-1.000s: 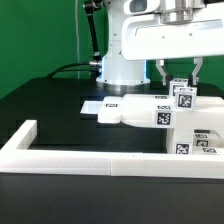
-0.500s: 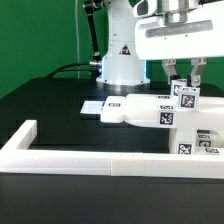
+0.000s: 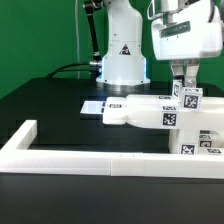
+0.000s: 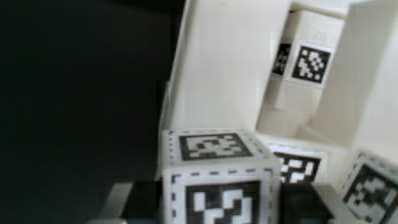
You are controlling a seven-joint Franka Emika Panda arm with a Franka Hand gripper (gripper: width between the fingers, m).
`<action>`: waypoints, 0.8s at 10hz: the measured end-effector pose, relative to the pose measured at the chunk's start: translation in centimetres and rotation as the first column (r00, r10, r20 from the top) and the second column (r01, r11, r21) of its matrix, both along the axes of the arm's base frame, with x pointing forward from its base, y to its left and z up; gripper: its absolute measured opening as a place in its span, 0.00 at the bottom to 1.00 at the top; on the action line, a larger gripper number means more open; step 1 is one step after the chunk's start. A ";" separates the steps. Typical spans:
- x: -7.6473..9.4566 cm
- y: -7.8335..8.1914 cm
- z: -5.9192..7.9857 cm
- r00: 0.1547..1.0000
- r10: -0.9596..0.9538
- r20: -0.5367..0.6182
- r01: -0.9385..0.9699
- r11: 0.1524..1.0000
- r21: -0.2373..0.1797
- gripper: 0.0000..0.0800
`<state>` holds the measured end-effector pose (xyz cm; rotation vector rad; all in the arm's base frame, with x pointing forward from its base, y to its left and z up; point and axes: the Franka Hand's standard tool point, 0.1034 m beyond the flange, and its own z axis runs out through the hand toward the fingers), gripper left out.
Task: Assemble chair
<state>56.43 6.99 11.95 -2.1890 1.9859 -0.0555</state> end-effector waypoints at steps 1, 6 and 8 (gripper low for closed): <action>0.0 0.0 0.0 0.996 -0.088 -0.009 0.088 0.996 0.019 0.36; 0.1 0.2 0.2 0.895 -0.439 -0.071 0.444 0.893 0.074 0.36; 0.0 0.1 0.3 0.861 -0.501 -0.086 0.508 0.857 0.084 0.36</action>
Offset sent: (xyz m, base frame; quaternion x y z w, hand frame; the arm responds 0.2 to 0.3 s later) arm 0.0005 0.0049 -0.0020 -0.0277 -0.0031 0.2192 0.9753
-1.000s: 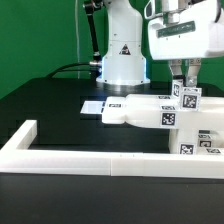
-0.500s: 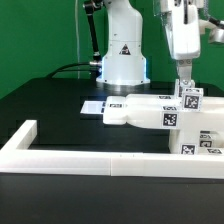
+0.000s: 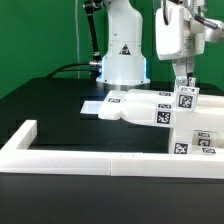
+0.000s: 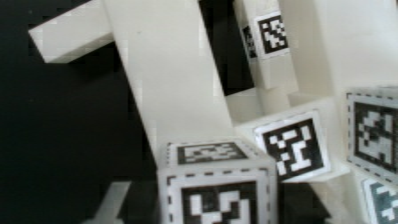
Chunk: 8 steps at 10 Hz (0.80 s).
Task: Assemble chair
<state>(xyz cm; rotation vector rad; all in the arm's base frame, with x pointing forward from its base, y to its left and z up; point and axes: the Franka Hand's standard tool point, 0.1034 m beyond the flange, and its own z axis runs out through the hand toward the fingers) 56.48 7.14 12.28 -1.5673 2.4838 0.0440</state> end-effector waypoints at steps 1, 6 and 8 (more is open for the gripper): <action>0.0 0.0 0.0 1.000 -0.013 0.000 0.013 1.000 0.005 0.36; 0.0 0.6 1.1 0.996 0.084 0.030 -0.085 0.996 0.005 0.78; -0.1 1.0 2.3 0.993 0.110 0.051 -0.110 0.994 0.011 0.81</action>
Offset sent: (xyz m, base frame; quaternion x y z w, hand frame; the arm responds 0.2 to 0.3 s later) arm 0.0000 0.0000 0.0000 0.0000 0.0000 0.0000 1.0000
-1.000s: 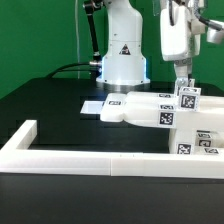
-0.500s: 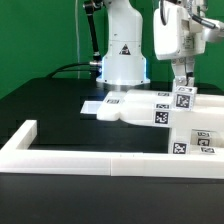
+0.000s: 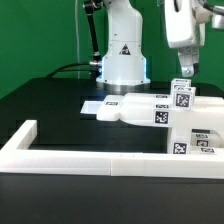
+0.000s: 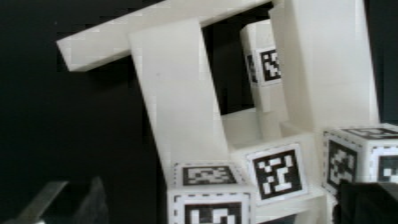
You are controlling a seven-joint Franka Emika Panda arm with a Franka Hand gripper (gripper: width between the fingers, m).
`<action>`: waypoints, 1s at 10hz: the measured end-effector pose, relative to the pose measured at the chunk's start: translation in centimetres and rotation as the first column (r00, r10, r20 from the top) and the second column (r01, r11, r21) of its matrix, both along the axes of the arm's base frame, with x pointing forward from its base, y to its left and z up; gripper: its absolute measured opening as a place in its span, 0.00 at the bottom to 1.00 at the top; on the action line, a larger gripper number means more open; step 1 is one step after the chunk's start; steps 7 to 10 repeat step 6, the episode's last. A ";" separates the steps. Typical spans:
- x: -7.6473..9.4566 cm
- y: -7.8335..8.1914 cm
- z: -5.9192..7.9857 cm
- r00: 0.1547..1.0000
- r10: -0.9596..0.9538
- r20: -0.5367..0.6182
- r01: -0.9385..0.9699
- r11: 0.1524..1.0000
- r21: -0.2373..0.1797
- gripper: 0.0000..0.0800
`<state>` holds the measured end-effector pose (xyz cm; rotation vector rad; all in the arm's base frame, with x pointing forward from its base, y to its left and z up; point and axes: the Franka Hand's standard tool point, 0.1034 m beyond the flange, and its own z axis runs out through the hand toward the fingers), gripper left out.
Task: Assemble chair
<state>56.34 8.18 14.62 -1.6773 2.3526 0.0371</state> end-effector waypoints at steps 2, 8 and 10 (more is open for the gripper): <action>0.0 0.0 0.0 1.000 0.011 0.003 -0.011 1.000 -0.002 0.81; 0.0 0.1 -0.1 1.000 0.028 0.004 -0.028 1.000 -0.006 0.81; 0.0 0.1 -0.1 1.000 0.028 0.004 -0.028 1.000 -0.006 0.81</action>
Offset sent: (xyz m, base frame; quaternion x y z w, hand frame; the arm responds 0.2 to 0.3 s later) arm 0.0000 0.0000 0.0000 0.0000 0.0000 0.0000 1.0000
